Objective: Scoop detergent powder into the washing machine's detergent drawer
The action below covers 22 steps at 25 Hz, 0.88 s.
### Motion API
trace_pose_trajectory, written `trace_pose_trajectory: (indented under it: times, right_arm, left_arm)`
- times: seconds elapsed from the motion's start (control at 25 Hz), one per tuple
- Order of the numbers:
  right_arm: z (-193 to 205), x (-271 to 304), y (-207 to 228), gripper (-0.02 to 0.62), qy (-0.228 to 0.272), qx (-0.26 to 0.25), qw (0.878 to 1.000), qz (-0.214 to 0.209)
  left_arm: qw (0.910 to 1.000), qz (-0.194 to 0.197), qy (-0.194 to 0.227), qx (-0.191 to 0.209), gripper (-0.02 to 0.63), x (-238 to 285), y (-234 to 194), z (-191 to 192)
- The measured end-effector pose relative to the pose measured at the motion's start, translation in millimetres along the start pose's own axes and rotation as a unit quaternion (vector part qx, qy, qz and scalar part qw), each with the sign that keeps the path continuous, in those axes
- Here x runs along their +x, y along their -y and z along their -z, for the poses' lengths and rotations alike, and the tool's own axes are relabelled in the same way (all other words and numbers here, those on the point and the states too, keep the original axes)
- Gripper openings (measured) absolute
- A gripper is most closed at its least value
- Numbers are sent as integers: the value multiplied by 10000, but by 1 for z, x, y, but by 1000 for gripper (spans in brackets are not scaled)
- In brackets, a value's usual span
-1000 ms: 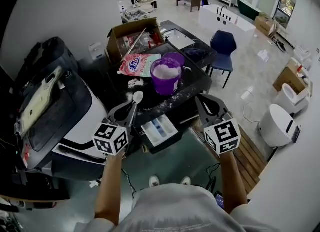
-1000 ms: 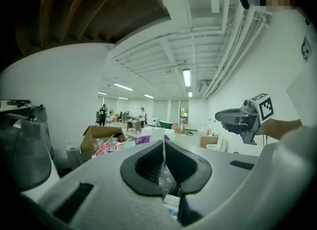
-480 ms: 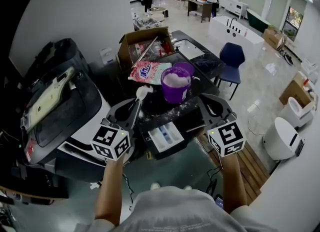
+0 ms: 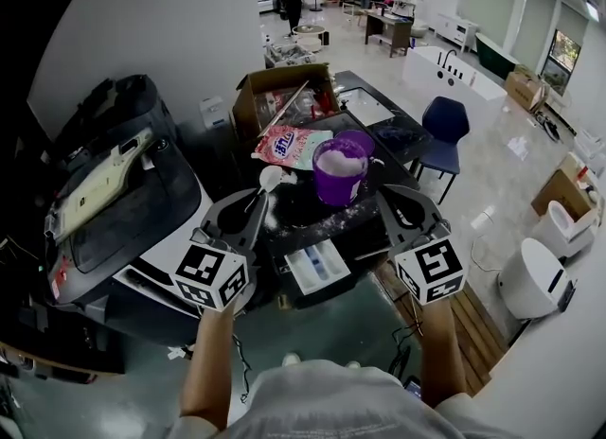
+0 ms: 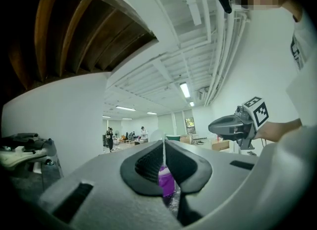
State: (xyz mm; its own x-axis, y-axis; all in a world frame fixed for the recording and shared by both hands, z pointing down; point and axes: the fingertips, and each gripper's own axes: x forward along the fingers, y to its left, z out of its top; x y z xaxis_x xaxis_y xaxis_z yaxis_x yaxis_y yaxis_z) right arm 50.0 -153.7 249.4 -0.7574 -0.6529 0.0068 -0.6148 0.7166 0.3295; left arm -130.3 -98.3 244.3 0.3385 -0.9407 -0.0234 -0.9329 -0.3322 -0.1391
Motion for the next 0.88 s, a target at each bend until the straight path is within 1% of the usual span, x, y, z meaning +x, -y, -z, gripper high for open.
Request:
trace_pose_trajectory:
  times: [0.36,0.64,0.88]
  right_arm:
    - [10,-7,-1,6,-147,51,9998,79]
    - [9,-11,-1,6,-128,95,9998,154]
    - [18,-13,-2,6,-196,161,9995,200]
  left_arm:
    - [10000,-1,-52,0,15,-11,5,2]
    - [9999,-10,-135,6,15,-14,5,7]
    - [9999,29,-147,-12,15,-14,8,9]
